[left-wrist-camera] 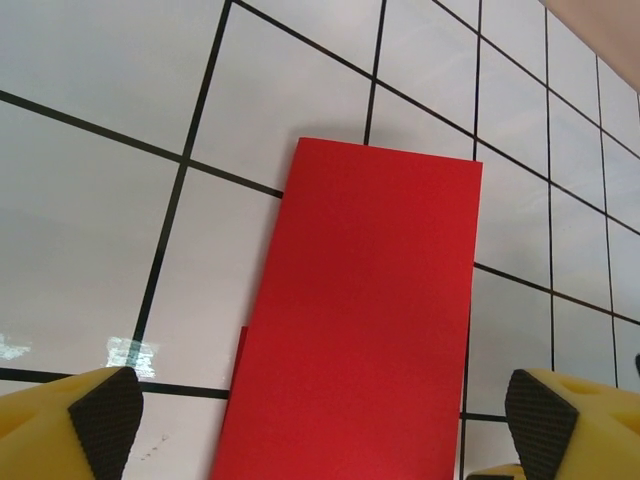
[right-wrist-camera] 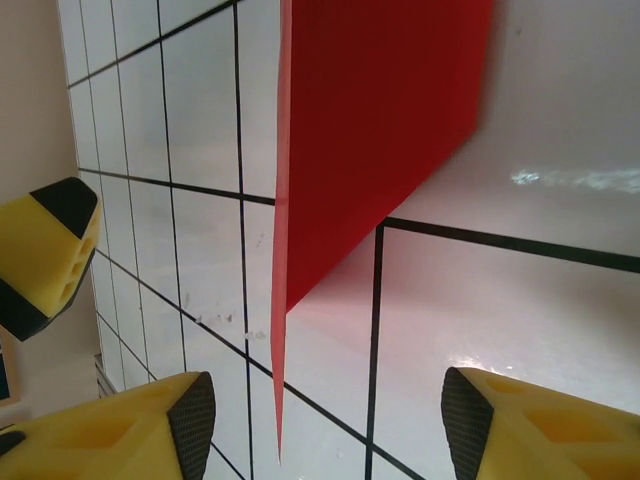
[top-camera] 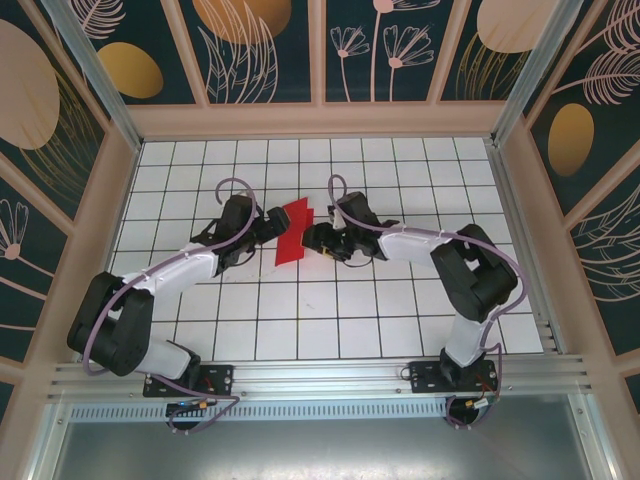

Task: Fold a paper plane with a square sheet of paper (pick it up from the middle)
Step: Third fold the triangle at the center of the table.

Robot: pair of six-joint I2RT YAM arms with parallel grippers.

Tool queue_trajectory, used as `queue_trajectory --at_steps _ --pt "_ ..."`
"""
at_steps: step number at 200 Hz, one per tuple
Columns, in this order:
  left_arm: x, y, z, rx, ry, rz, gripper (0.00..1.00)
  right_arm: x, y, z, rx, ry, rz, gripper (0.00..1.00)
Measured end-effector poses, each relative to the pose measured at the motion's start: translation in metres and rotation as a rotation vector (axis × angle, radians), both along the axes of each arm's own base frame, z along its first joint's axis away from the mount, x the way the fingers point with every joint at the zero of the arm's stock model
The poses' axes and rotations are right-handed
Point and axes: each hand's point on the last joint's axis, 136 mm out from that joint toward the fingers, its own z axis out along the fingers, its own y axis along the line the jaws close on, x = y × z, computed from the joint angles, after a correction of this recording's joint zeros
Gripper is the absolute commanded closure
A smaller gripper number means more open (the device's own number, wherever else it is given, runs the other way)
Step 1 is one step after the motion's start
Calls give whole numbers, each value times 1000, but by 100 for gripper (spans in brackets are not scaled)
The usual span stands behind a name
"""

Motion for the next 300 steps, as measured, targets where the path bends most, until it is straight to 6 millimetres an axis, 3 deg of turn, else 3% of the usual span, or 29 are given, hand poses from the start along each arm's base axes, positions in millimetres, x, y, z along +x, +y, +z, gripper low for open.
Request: queue_trajectory --at_steps 56,85,110,143,160,190,222,264,300 --pt "-1 11 -12 -14 13 28 1 0 16 -6 13 19 29 87" --pt "-3 4 -10 -52 9 -11 2 0 9 -9 -5 5 61 96" --pt "-1 -13 0 -117 -27 -92 8 3 -16 -18 -49 8 112 100" --pt "-6 -39 6 -220 -63 -219 18 12 -56 -23 -67 27 142 100" --pt "-8 -50 7 -270 -72 -274 23 13 -66 -25 -73 31 152 100" --pt "-8 -66 12 -343 -93 -344 30 10 -63 -21 -68 20 189 98" --pt "-7 -73 15 -378 -112 -372 36 16 -57 -12 -54 -6 195 87" --pt "-2 -80 -4 -359 -70 -368 45 18 -53 -9 -33 -11 159 68" --pt "10 -89 -13 -331 -55 -360 53 10 -53 1 -15 -16 92 66"
